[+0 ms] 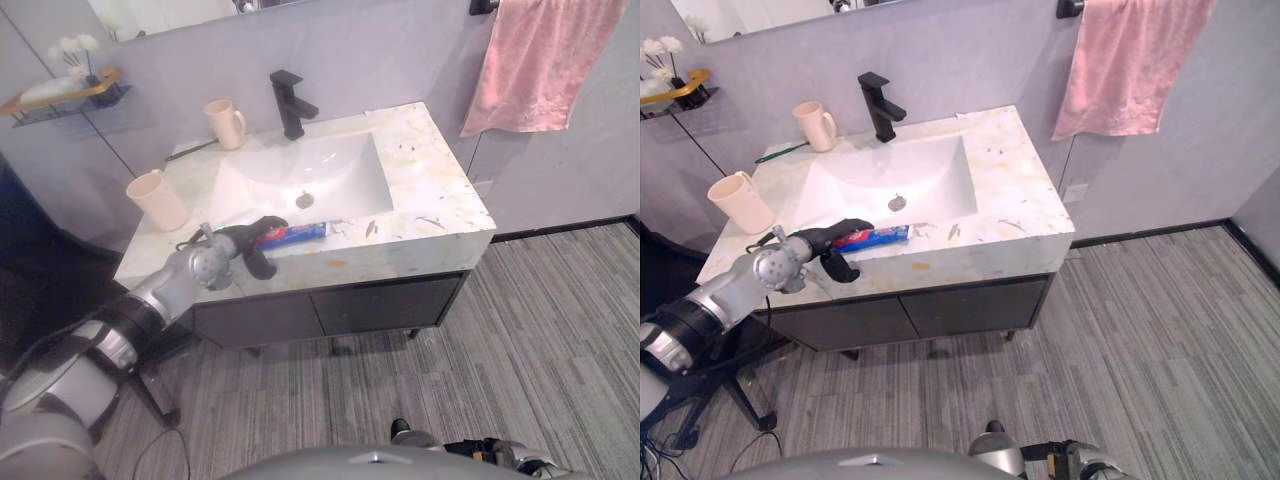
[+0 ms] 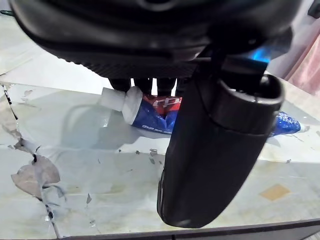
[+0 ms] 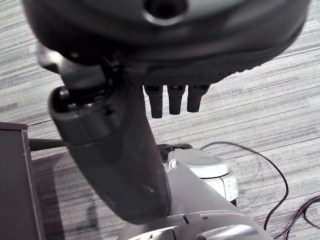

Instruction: Organize the bathroom.

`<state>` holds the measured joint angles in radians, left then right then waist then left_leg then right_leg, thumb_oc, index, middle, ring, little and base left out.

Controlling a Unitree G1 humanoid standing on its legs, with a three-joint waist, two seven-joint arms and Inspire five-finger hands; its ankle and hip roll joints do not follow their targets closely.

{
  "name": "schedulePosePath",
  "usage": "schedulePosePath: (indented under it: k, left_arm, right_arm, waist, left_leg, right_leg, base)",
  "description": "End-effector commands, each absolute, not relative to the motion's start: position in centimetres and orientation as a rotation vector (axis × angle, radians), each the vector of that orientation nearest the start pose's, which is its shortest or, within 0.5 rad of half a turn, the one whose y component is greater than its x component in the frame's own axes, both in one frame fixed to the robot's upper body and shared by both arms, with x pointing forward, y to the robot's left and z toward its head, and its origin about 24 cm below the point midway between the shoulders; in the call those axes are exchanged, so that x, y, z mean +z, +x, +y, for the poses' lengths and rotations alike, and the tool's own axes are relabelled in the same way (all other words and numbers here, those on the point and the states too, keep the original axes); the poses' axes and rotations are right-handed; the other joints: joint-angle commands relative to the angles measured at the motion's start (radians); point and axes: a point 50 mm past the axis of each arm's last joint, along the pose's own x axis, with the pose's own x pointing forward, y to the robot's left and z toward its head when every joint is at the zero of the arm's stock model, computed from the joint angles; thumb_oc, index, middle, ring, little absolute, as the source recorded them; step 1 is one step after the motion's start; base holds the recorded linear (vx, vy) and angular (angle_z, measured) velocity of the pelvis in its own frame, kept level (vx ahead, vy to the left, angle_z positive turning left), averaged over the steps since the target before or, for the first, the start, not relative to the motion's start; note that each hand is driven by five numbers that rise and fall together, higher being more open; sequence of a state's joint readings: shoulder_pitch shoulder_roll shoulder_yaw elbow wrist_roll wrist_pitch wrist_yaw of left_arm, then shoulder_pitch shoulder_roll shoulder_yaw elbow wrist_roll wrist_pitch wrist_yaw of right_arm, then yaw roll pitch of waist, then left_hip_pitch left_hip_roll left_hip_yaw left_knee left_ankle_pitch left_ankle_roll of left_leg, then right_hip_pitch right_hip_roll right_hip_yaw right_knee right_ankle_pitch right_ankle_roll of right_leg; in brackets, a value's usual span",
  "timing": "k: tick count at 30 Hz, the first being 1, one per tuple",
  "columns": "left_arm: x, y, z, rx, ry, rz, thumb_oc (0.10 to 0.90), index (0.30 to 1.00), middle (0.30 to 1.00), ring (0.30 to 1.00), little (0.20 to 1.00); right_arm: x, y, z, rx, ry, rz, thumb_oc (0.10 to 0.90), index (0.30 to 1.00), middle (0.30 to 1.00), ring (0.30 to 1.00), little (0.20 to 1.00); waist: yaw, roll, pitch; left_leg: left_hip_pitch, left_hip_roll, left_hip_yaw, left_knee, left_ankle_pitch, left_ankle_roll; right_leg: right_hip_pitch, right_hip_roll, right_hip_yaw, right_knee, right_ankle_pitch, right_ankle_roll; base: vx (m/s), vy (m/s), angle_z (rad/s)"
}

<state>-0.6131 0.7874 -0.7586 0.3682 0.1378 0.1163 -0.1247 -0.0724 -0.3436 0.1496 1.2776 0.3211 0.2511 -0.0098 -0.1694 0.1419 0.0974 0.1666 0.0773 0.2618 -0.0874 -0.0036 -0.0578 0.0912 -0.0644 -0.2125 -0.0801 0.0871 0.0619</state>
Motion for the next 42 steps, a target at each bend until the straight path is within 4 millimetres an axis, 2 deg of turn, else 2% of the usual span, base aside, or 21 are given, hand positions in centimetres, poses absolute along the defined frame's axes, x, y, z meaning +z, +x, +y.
schedulePosePath:
  k: [1, 8, 12, 28, 36, 42]
  left_arm:
    - [12.7, 35.1, 22.3, -0.205, 1.262, -0.002, 0.800, 0.900, 0.900, 0.900, 0.900]
    - [12.5, 34.5, 24.1, -0.124, 1.261, -0.018, 0.800, 0.900, 0.900, 0.900, 0.900]
    - [12.9, 34.3, 24.4, -0.117, 1.237, -0.048, 0.800, 0.900, 0.900, 0.900, 0.900]
    - [14.9, 33.6, 23.6, -0.083, 1.154, -0.237, 0.800, 0.900, 0.900, 0.900, 0.900]
    - [14.9, 33.3, 23.3, -0.120, 1.169, -0.238, 0.800, 0.900, 0.900, 0.900, 0.900]
    - [15.1, 33.1, 23.6, -0.062, 1.170, -0.269, 0.800, 0.900, 0.900, 0.900, 0.900]
  right_arm:
    - [-15.2, 8.3, -27.6, -0.300, -0.122, 1.461, 0.800, 0.900, 0.900, 0.900, 0.900]
    - [-15.4, 7.6, -27.5, -0.312, -0.117, 1.473, 0.800, 0.900, 0.900, 0.900, 0.900]
    - [-15.4, 7.3, -27.6, -0.318, -0.112, 1.475, 0.800, 0.900, 0.900, 0.900, 0.900]
    - [-15.5, 7.2, -27.5, -0.323, -0.094, 1.457, 0.800, 0.900, 0.900, 0.900, 0.900]
    - [-15.5, 7.3, -27.4, -0.331, -0.090, 1.455, 0.800, 0.900, 0.900, 0.900, 0.900]
    - [-15.4, 7.6, -27.6, -0.336, -0.087, 1.446, 0.800, 0.900, 0.900, 0.900, 0.900]
  waist:
    - [0.001, -0.019, -0.033]
    - [0.004, -0.017, -0.033]
    - [0.006, -0.017, -0.033]
    - [0.017, -0.022, -0.029]
    - [0.019, -0.023, -0.027]
    - [0.023, -0.024, -0.025]
  left_leg:
    - [-0.014, -0.083, 0.016, 0.118, -0.107, 0.070]
    - [-0.017, -0.083, 0.020, 0.118, -0.106, 0.070]
    - [-0.017, -0.084, 0.023, 0.118, -0.107, 0.071]
    - [-0.016, -0.084, 0.020, 0.120, -0.113, 0.073]
    - [-0.020, -0.082, 0.021, 0.130, -0.116, 0.071]
    - [-0.019, -0.083, 0.019, 0.135, -0.120, 0.073]
  right_leg:
    - [-0.010, 0.030, 0.043, 0.165, -0.216, 0.040]
    - [-0.015, 0.029, 0.047, 0.167, -0.214, 0.042]
    - [-0.016, 0.028, 0.046, 0.168, -0.214, 0.043]
    - [-0.022, 0.029, 0.050, 0.179, -0.218, 0.042]
    - [-0.028, 0.029, 0.054, 0.186, -0.220, 0.043]
    - [-0.025, 0.028, 0.055, 0.187, -0.222, 0.042]
  base:
    - [0.00, 0.000, 0.00]
    - [0.00, 0.000, 0.00]
    - [0.00, 0.000, 0.00]
    - [0.00, 0.000, 0.00]
    - [0.00, 0.000, 0.00]
    - [0.00, 0.000, 0.00]
